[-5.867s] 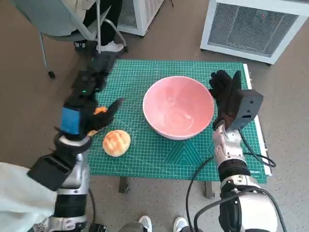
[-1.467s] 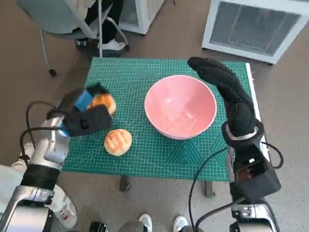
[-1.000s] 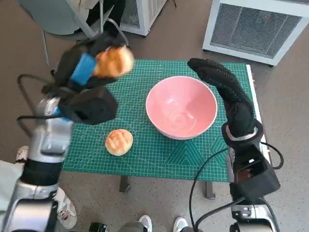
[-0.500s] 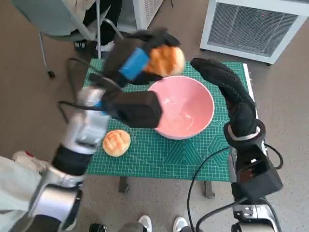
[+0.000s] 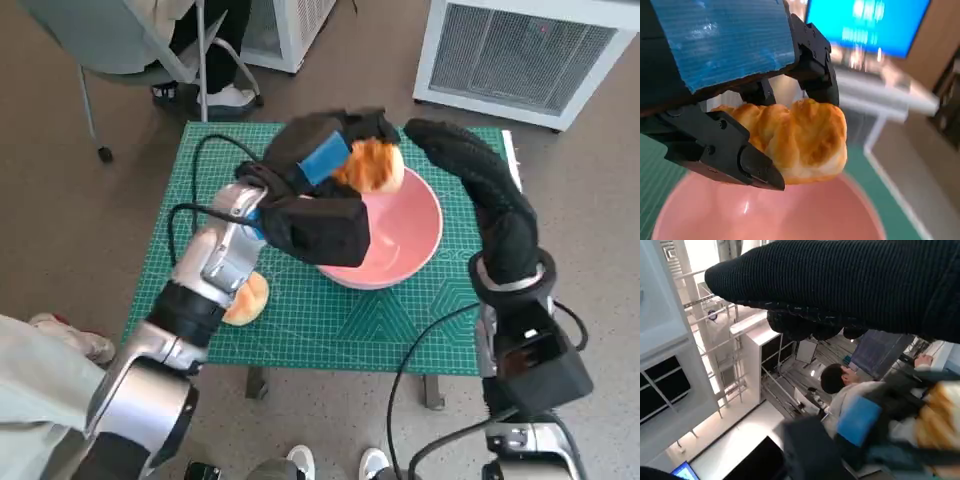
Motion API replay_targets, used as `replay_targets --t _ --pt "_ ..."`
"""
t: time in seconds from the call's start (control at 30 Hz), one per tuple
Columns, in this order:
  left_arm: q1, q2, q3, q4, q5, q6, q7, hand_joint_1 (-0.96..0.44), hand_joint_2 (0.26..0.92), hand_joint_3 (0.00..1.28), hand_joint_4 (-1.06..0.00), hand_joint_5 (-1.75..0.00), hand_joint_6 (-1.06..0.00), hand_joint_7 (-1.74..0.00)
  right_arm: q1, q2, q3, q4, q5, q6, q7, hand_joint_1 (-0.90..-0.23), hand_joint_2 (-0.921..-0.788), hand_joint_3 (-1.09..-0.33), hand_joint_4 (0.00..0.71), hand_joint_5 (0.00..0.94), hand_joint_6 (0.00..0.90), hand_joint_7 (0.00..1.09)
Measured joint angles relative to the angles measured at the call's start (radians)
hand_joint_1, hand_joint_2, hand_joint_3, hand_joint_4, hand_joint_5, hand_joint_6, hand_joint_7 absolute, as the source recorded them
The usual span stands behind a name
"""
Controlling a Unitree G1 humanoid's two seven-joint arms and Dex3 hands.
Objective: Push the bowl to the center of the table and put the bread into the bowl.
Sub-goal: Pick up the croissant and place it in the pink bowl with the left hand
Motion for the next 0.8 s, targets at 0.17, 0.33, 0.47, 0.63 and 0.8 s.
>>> replay_targets --t 0.17,0.33,0.47,0.63,0.8 --pt "-0.011 0.005 -0.013 0.038 -0.020 0.027 -0.198 -0.17 0.818 0.15 -0.02 -0.06 -0.01 -0.44 0.000 -0.006 -0.005 0.002 0.001 -0.008 0.000 -0.567 -0.921 -0.814 0.069 0.543 -0.001 0.79" --pt "-0.008 0.021 -0.018 0.010 -0.012 0.045 -0.243 -0.24 0.818 0.12 0.00 -0.01 0.00 -0.38 0.000 -0.010 -0.009 0.005 0.001 -0.010 0.000 -0.568 -0.921 -0.812 0.076 0.530 -0.001 0.78" --pt "0.004 0.040 -0.014 -0.050 -0.009 0.036 -0.228 -0.28 0.817 0.09 0.00 0.00 0.00 -0.37 0.000 -0.009 -0.010 0.007 -0.001 -0.013 -0.002 -0.571 -0.921 -0.813 0.081 0.522 -0.001 0.78" --pt "0.051 0.069 0.008 -0.159 -0.035 0.034 -0.244 -0.28 0.821 0.08 0.00 0.00 0.00 -0.37 0.000 -0.005 -0.011 0.010 -0.003 -0.017 -0.006 -0.572 -0.921 -0.813 0.091 0.500 -0.001 0.78" --pt "0.129 0.114 0.052 -0.305 -0.096 0.048 -0.299 -0.26 0.834 0.06 0.00 0.00 -0.02 -0.34 0.000 0.000 -0.011 0.014 -0.005 -0.023 -0.010 -0.570 -0.921 -0.813 0.102 0.476 -0.001 0.77"
